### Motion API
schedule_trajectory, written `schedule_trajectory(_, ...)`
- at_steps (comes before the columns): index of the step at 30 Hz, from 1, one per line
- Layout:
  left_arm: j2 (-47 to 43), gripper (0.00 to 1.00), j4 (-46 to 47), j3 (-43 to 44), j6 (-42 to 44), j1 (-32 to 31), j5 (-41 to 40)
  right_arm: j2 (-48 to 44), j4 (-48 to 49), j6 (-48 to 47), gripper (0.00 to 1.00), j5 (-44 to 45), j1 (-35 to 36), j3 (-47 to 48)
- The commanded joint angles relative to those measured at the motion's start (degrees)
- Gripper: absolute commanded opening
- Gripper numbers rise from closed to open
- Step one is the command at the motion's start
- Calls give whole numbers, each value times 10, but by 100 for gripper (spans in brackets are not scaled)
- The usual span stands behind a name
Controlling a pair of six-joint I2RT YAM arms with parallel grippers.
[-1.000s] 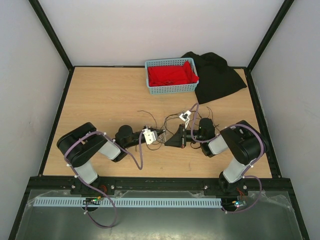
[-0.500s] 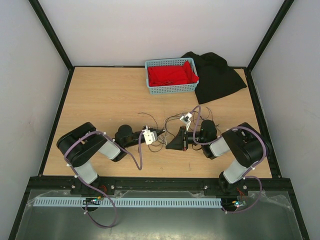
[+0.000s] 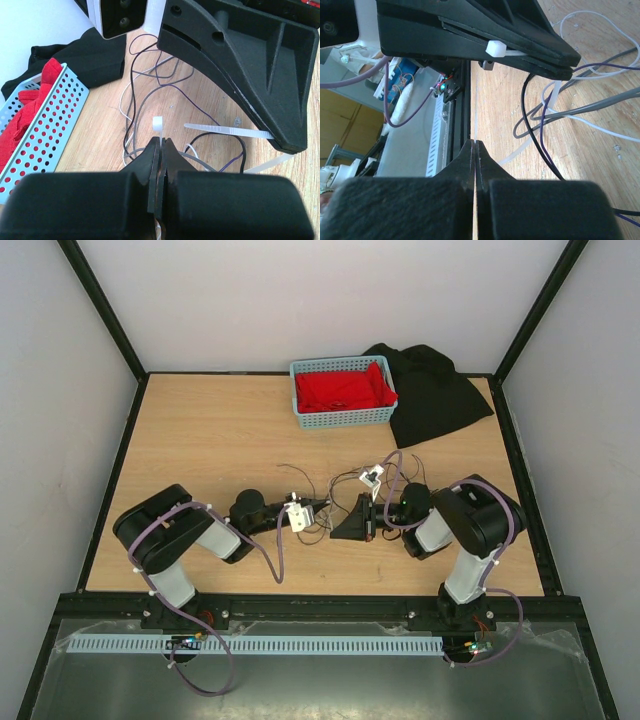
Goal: Zip-tie the wires
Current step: Tie the cable at the center of the board.
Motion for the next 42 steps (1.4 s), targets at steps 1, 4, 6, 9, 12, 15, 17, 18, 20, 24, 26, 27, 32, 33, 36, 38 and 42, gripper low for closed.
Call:
schedule_trajectory(1, -16, 0, 21, -2, 15, 3, 5, -2, 53, 5, 0, 3, 2, -5)
schedule_trajectory(4, -18, 0, 21, -2, 13, 3, 8, -17, -6, -32, 0, 12, 2, -2)
schedule_trajectory(6, -19, 0, 21, -3, 12, 3, 9, -26, -29, -46, 0, 17, 1, -1)
schedule_trajectory(9, -22, 0, 20, -4, 11, 3, 10, -37, -55, -63, 0, 25, 1, 1)
schedule_trajectory(12, -28, 0, 21, -5, 10, 4, 12, -45, -72, -73, 0, 31, 1, 1)
schedule_trajectory(15, -30, 0, 21, -8, 11, 4, 12, -52, -78, -74, 0, 30, -1, 2)
schedule_trajectory(17, -32, 0, 20, -10, 11, 3, 14, -54, -83, -76, 0, 28, -1, 4)
schedule_trajectory(18, -32, 0, 20, -11, 10, 4, 13, -54, -84, -76, 0, 28, -2, 4)
schedule_trajectory(20, -34, 0, 20, -12, 10, 4, 13, -56, -85, -75, 0, 26, -1, 5)
schedule_trajectory(24, -35, 0, 21, -15, 10, 3, 13, -62, -99, -80, 0, 22, -1, 10)
schedule_trajectory(26, -35, 0, 21, -15, 10, 2, 13, -66, -113, -88, 0, 22, -1, 14)
schedule_trajectory(27, -35, 0, 20, -15, 10, 2, 13, -67, -118, -91, 0, 21, -1, 15)
schedule_trajectory(32, -30, 0, 20, -13, 9, 1, 14, -76, -135, -98, 0, 19, -1, 20)
schedule_trajectory(33, -28, 0, 20, -12, 10, 0, 14, -77, -138, -99, 0, 19, -1, 21)
schedule_trajectory(36, -26, 0, 21, -10, 10, -3, 13, -78, -146, -102, 0, 20, -1, 23)
schedule_trajectory(38, -25, 0, 20, -10, 12, -5, 9, -78, -149, -104, 0, 22, -1, 23)
schedule_trajectory(42, -26, 0, 21, -10, 15, -7, 7, -80, -155, -108, 0, 23, -2, 24)
